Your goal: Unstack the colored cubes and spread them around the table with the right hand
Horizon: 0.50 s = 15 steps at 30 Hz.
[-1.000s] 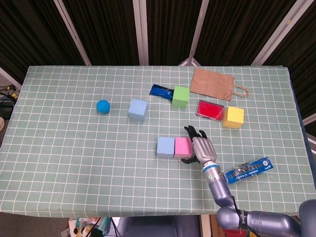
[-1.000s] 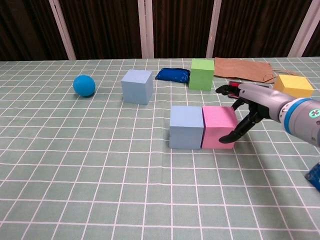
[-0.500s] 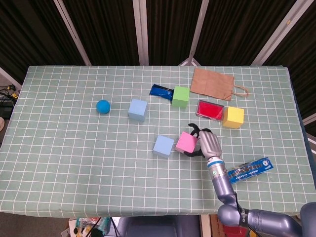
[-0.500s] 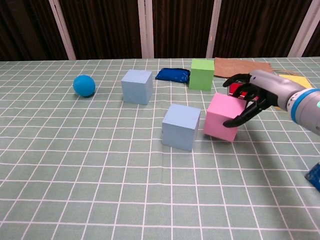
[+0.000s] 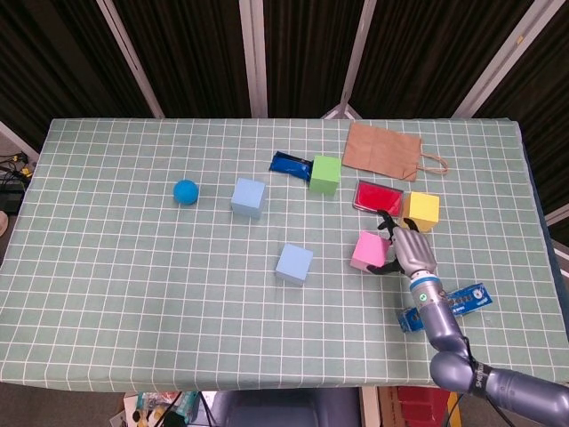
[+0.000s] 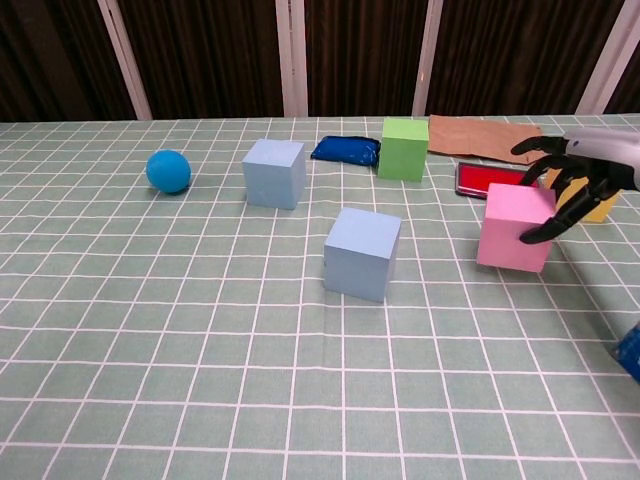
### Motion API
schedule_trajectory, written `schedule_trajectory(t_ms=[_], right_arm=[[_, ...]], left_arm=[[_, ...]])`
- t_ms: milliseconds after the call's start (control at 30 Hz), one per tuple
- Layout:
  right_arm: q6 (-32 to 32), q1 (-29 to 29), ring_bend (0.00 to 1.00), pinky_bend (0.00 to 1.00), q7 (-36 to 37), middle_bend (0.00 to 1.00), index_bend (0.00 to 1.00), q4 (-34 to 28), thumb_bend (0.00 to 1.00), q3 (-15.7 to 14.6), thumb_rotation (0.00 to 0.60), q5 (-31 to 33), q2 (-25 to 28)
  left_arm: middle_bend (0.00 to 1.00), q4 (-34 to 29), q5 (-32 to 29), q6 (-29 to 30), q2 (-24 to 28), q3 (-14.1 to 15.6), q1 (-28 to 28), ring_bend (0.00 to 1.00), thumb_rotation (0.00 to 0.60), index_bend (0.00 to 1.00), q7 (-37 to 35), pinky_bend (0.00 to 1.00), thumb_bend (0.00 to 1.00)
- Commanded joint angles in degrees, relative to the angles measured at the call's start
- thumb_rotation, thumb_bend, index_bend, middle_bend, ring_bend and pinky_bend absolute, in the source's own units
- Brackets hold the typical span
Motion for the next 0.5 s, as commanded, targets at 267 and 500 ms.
schedule_trajectory(t_ms=[267,500], right_arm=[[-2.4,0.5,0.0,0.0,-1.6,0.0,0.0,-7.5,0.06,-3.1,0.6,-2.8,11.0],[12.5,-10.5,0.03,0.0,2.1,0.0,0.0,-19.3,0.05,-6.6,0.6,-13.5,21.6]], left_arm=[[0.0,0.6,-0.3,0.0,0.4,-0.3,0.2,0.0,0.6,0.15,-1.6,0.01,0.29],[0.0,1.2,1.7,0.2,0.2,0.0,-0.1,0.0,0.6,0.15,-1.7,0.01,0.29]])
